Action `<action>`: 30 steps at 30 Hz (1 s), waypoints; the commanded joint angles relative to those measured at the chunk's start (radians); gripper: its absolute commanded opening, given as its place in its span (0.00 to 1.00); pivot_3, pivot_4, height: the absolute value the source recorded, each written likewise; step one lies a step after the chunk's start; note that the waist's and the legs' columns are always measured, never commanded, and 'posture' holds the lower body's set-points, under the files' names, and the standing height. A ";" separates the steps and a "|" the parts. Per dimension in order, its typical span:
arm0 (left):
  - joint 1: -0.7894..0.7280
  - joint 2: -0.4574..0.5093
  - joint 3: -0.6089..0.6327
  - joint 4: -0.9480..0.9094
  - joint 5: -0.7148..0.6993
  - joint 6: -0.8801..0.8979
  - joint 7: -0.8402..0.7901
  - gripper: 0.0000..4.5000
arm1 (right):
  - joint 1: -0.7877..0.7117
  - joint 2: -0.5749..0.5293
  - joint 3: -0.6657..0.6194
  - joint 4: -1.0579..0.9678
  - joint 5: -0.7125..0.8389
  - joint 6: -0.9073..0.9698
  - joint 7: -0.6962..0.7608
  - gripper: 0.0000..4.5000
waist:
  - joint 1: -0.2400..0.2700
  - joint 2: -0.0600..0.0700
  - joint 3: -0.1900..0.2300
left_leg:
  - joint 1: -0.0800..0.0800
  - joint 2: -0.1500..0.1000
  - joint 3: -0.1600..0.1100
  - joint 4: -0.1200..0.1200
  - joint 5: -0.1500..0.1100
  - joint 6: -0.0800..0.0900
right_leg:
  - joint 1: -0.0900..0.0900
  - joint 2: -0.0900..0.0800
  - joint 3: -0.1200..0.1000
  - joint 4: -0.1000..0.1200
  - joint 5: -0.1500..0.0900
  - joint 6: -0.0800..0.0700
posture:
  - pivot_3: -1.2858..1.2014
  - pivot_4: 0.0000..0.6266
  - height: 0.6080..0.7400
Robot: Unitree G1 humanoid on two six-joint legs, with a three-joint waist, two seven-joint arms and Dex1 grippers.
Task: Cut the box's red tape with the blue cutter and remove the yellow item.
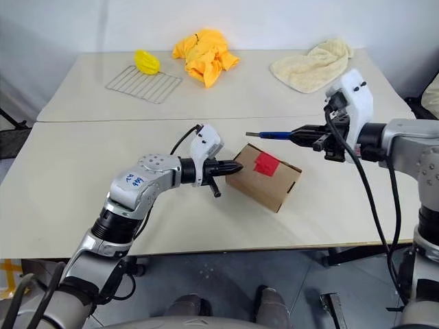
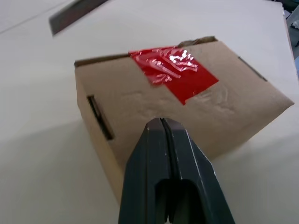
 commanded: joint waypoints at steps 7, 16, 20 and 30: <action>-0.034 0.001 -0.010 0.015 0.035 -0.014 -0.028 0.00 | 0.084 -0.110 -0.080 -0.087 0.064 0.036 0.010 0.03 | -0.003 0.000 0.000 | 0.000 0.000 0.000 0.000 0.000 0.000 | 0.000 0.000 0.000 0.000 0.000 0.000 | 0.52 0.24 1.00; -0.047 -0.003 -0.023 0.038 0.057 -0.040 -0.059 0.00 | 0.095 -0.093 -0.048 -0.071 0.052 -0.016 -0.013 0.03 | -0.001 0.000 0.000 | 0.000 0.000 0.000 0.001 0.000 0.000 | 0.000 0.000 0.000 0.000 0.000 0.000 | 0.52 0.24 1.00; -0.044 -0.002 -0.024 0.034 0.067 -0.047 -0.066 0.00 | 0.087 -0.091 -0.024 -0.053 0.041 -0.047 -0.014 0.03 | -0.001 0.000 0.000 | 0.000 0.000 0.000 0.001 0.000 0.000 | 0.000 0.000 0.000 0.000 0.000 0.000 | 0.52 0.24 1.00; -0.036 -0.001 -0.019 0.016 0.076 -0.043 -0.072 0.00 | 0.076 -0.098 0.026 -0.028 0.040 -0.092 -0.001 0.03 | -0.002 0.000 0.000 | 0.000 0.000 0.000 0.001 0.000 0.000 | 0.000 0.000 0.000 0.000 0.000 0.000 | 0.52 0.24 1.00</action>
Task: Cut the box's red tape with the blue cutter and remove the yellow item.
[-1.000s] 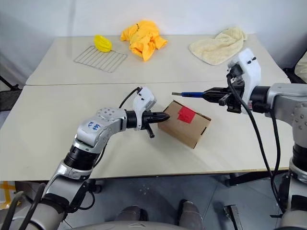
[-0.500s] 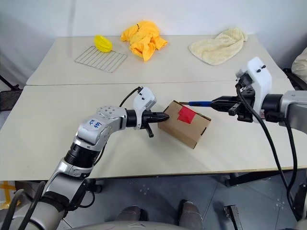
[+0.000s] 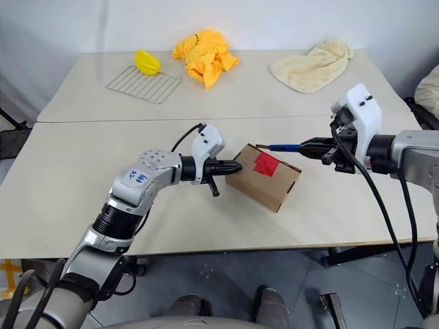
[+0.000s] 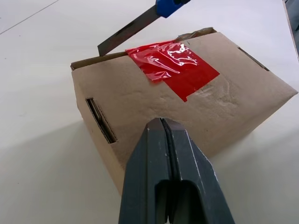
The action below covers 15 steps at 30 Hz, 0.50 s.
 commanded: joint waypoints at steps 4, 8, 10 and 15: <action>-0.007 -0.003 -0.008 -0.028 0.009 -0.006 -0.003 0.00 | -0.027 -0.018 0.023 -0.006 -0.013 -0.041 0.019 0.03 | -0.001 0.000 0.000 | 0.000 0.000 0.000 0.000 0.000 0.000 | 0.000 0.000 0.000 0.000 0.000 0.000 | 0.52 0.24 1.00; -0.008 -0.006 -0.007 -0.026 0.009 -0.007 -0.003 0.00 | -0.041 -0.020 0.028 -0.004 -0.014 -0.044 0.024 0.03 | 0.000 0.000 0.000 | 0.000 0.000 0.000 0.000 0.000 0.000 | 0.000 0.000 0.000 0.000 0.000 0.000 | 0.52 0.24 1.00; -0.004 -0.006 -0.008 -0.027 0.009 -0.007 -0.003 0.00 | -0.055 -0.020 0.022 -0.006 -0.008 -0.040 0.027 0.03 | 0.000 0.000 0.000 | 0.000 0.000 0.000 0.000 0.000 0.000 | 0.000 0.000 0.000 0.000 0.000 0.000 | 0.52 0.24 1.00; -0.004 -0.006 -0.013 -0.024 0.011 -0.008 -0.008 0.00 | -0.092 -0.010 0.012 0.002 0.000 -0.036 0.026 0.03 | 0.000 0.000 0.000 | 0.000 0.000 0.000 0.000 0.000 0.000 | 0.000 0.000 0.000 0.000 0.000 0.000 | 0.52 0.24 1.00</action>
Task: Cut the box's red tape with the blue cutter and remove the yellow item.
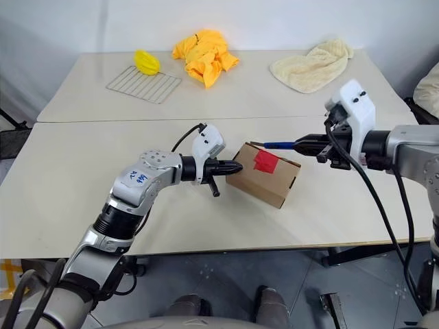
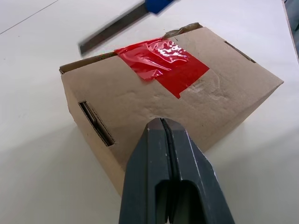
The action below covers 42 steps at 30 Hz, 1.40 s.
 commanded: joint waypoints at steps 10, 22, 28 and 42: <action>-0.006 -0.003 -0.016 -0.020 0.011 -0.012 -0.017 0.00 | -0.008 -0.028 0.027 0.042 -0.050 -0.066 0.034 0.03 | 0.000 0.000 0.000 | 0.000 0.000 0.000 0.000 0.000 0.000 | 0.000 0.000 0.000 0.000 0.000 0.000 | 0.52 0.24 1.00; -0.004 0.003 -0.015 -0.023 0.014 -0.014 -0.019 0.00 | 0.006 -0.040 0.057 0.069 -0.097 -0.103 0.084 0.03 | 0.000 0.000 0.000 | 0.000 0.000 0.000 0.000 0.000 0.000 | 0.000 0.000 0.000 0.000 0.000 0.000 | 0.52 0.24 1.00; -0.004 0.005 -0.015 -0.022 0.015 -0.016 -0.021 0.00 | 0.010 -0.039 0.064 0.068 -0.114 -0.104 0.095 0.03 | 0.000 0.000 0.000 | 0.000 0.000 0.000 0.000 0.000 0.000 | 0.000 0.000 0.000 0.000 0.000 0.000 | 0.52 0.24 1.00; -0.006 0.006 -0.014 -0.019 0.022 -0.018 -0.027 0.00 | -0.036 -0.007 0.044 0.069 -0.098 -0.114 0.095 0.03 | 0.001 0.000 0.000 | 0.000 0.000 0.000 0.000 0.000 0.000 | 0.000 0.000 0.000 0.000 0.000 0.000 | 0.52 0.24 1.00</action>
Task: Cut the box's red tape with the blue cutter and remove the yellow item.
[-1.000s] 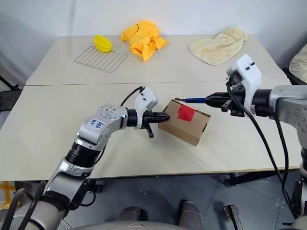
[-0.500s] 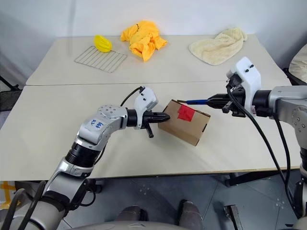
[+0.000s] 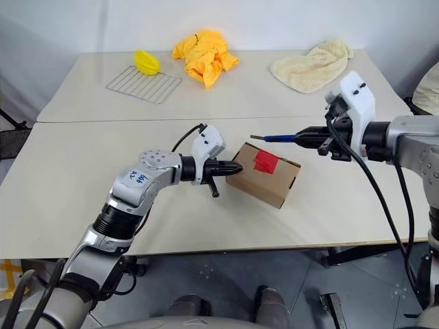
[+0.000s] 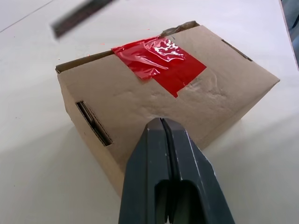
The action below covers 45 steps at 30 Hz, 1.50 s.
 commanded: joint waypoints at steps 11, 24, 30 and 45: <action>-0.007 0.003 -0.010 -0.020 0.012 -0.014 -0.008 0.00 | 0.039 -0.020 0.037 0.015 -0.048 -0.068 0.042 0.03 | -0.001 0.000 0.000 | 0.000 0.000 0.000 0.000 0.000 0.000 | 0.000 0.000 0.000 0.000 0.000 0.000 | 0.52 0.24 1.00; -0.006 0.001 -0.011 -0.015 0.015 -0.017 -0.006 0.00 | 0.025 -0.072 0.076 0.029 -0.093 -0.072 0.105 0.03 | -0.001 0.000 0.000 | 0.000 0.000 0.000 0.000 0.000 0.000 | 0.000 0.000 0.000 0.000 0.000 0.000 | 0.52 0.24 1.00; -0.009 -0.021 -0.018 -0.002 0.023 -0.013 0.009 0.00 | -0.056 -0.090 0.166 0.066 -0.108 -0.040 0.173 0.03 | -0.002 0.000 0.000 | 0.000 0.000 0.000 0.000 0.000 0.000 | 0.000 0.000 0.000 0.000 0.000 0.000 | 0.52 0.24 1.00; -0.023 -0.062 -0.053 0.020 0.050 0.008 0.031 0.00 | -0.341 -0.062 0.492 0.263 -0.292 -0.014 0.381 0.03 | -0.003 0.000 0.000 | 0.001 0.000 0.000 0.001 0.000 0.000 | 0.001 0.000 0.000 0.000 0.000 0.000 | 0.52 0.24 1.00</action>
